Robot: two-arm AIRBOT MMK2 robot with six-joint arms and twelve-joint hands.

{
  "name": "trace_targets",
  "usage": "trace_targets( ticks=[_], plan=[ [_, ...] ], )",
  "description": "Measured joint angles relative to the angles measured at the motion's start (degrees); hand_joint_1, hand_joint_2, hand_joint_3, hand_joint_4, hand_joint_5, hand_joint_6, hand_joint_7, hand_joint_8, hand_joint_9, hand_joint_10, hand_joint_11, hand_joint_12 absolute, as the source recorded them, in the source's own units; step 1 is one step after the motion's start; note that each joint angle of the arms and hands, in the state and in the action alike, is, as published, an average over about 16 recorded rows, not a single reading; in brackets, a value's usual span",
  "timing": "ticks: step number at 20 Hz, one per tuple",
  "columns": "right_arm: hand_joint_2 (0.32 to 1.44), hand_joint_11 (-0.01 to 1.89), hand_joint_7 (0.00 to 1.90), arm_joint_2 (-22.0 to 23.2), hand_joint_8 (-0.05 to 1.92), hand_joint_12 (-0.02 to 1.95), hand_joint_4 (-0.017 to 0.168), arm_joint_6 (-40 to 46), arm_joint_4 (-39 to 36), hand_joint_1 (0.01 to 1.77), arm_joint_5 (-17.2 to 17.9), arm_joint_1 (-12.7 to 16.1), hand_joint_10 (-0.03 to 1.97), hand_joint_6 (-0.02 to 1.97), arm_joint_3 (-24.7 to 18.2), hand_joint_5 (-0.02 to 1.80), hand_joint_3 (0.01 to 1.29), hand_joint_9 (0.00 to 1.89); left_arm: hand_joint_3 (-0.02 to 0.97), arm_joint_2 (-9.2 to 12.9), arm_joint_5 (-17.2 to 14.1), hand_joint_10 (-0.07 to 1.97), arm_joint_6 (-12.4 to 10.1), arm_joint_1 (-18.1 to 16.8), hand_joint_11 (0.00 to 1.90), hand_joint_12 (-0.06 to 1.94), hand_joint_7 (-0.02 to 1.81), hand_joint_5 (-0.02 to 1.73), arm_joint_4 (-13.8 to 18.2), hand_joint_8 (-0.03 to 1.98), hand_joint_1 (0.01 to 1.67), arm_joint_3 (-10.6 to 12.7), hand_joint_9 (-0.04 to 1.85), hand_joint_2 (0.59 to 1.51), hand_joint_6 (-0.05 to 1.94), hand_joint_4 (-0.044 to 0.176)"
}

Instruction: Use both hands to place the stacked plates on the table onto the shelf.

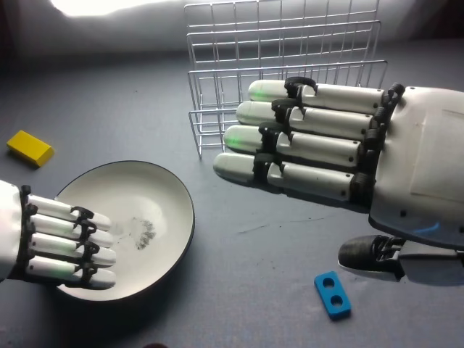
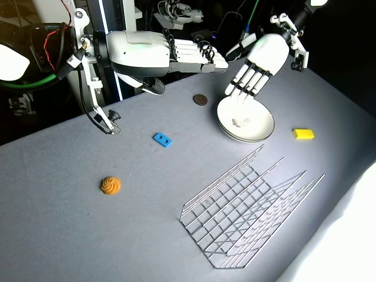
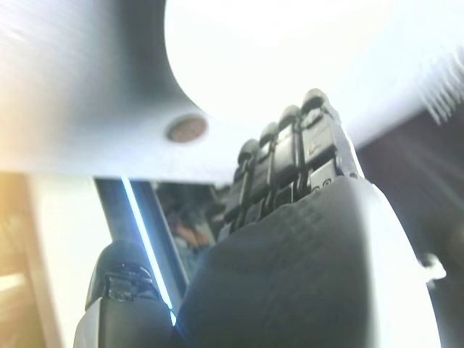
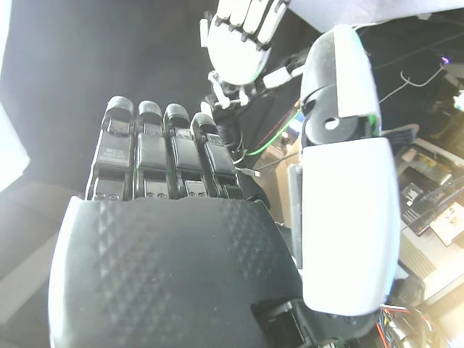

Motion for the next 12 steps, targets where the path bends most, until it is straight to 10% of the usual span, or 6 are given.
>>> trace_targets(
  ticks=[12],
  plan=[
    [0.97, 0.02, 0.02, 0.0, 0.01, -0.01, 0.002, -0.1, -0.5, 1.1, 0.0, -0.2, 0.01, 0.02, 0.0, 0.02, 0.03, 0.02, 0.02, -2.6, 5.0, 0.0, -0.9, 4.4, 0.02, -0.02, 0.02, 0.02, -1.7, -0.01, 0.02, 4.1, 0.02, 1.047, -0.02, 0.004]
  ],
)
